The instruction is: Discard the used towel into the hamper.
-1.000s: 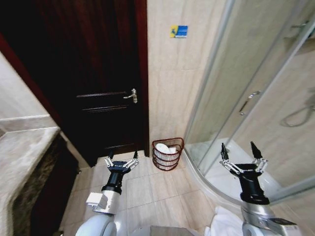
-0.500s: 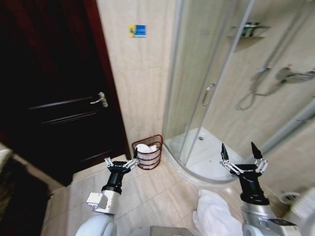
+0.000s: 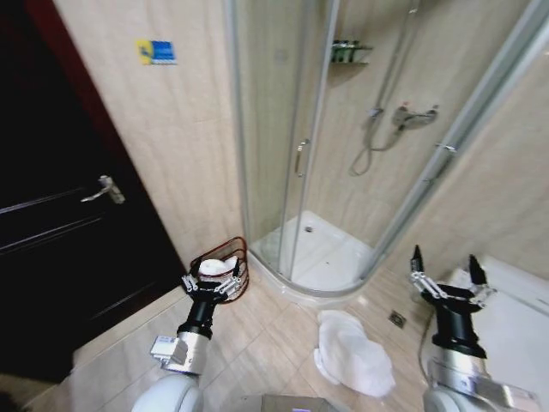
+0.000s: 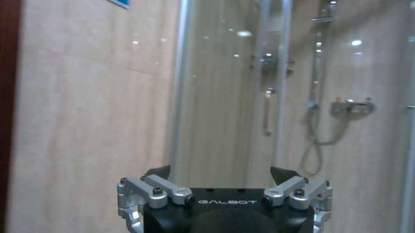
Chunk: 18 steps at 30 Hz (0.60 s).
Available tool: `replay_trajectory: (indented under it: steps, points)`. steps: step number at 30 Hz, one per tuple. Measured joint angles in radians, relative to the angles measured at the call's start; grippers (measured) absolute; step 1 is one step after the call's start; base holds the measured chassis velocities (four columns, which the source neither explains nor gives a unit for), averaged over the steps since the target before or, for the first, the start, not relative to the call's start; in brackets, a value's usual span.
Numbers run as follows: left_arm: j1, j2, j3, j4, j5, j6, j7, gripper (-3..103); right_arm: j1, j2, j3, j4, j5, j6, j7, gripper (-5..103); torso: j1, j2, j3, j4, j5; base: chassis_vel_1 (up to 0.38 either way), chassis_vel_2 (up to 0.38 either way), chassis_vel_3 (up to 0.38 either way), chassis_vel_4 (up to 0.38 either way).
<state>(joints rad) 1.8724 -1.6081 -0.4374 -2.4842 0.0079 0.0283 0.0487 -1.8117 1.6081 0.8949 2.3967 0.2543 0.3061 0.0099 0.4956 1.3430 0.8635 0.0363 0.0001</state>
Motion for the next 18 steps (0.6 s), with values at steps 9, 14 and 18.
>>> replay_trajectory:
  steps: [9,14,18]
  points:
    - [0.0,0.0,0.0,0.0,0.0,0.0,0.0,100,-0.007,0.0,0.065,-0.047,0.013,-0.015,0.083,100,0.0,0.0,0.0,-0.0001,-0.0001,-0.116,-0.12,-0.124,-0.125]
    - [0.0,0.0,0.0,0.0,0.0,0.0,0.0,100,-0.006,0.0,0.075,-0.059,0.033,-0.003,0.094,100,0.0,0.0,0.0,-0.0003,-0.0002,-0.123,-0.13,-0.131,-0.122]
    - [0.0,0.0,0.0,0.0,0.0,0.0,0.0,100,-0.006,0.0,0.064,-0.06,0.032,0.001,0.089,100,0.0,0.0,0.0,0.0003,-0.0001,-0.117,-0.108,-0.123,-0.121]
